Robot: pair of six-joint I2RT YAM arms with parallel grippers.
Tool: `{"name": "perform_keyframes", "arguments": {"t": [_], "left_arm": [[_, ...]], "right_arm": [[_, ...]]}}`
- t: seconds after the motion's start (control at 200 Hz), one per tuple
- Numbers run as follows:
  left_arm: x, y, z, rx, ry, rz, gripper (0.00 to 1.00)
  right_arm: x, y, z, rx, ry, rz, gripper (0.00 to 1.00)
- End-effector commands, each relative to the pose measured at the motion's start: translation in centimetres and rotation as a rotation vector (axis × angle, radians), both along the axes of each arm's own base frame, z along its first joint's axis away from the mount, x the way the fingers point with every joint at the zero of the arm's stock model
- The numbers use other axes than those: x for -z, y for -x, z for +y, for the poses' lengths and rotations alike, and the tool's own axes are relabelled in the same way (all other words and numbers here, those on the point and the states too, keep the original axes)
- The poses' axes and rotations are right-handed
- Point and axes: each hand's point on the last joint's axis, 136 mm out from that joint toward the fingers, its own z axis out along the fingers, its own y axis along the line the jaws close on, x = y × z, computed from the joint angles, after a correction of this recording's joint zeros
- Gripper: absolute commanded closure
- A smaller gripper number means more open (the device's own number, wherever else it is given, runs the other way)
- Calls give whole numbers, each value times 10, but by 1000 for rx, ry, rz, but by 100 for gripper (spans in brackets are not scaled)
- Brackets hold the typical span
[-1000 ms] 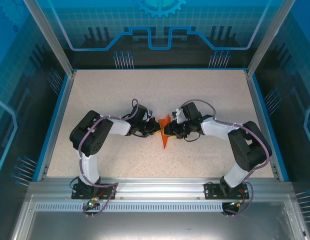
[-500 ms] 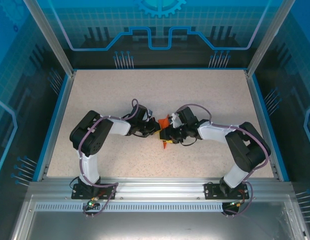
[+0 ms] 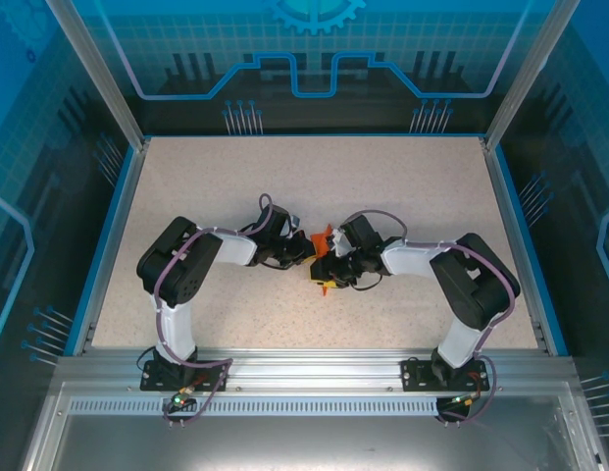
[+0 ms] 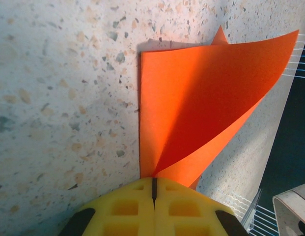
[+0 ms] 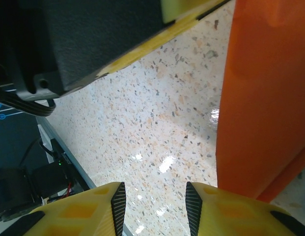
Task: Fold a paper plane with a square sheet of paper (fold left side to right side)
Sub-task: Fold the wing for the fifth time at the center of the table.
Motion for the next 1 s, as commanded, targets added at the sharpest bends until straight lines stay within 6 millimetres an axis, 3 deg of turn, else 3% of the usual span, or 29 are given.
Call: {"name": "perform_keyframes", "arguments": {"t": [0.0, 0.475, 0.995], "left_arm": [[20, 5, 21, -30, -118, 42, 100], [24, -1, 27, -43, -136, 42, 100], [35, -4, 32, -53, -161, 58, 100]], "right_arm": [[6, 3, 5, -12, 30, 12, 60], [11, 4, 6, -14, 56, 28, 60], [37, 18, -5, -5, 169, 105, 59]]}}
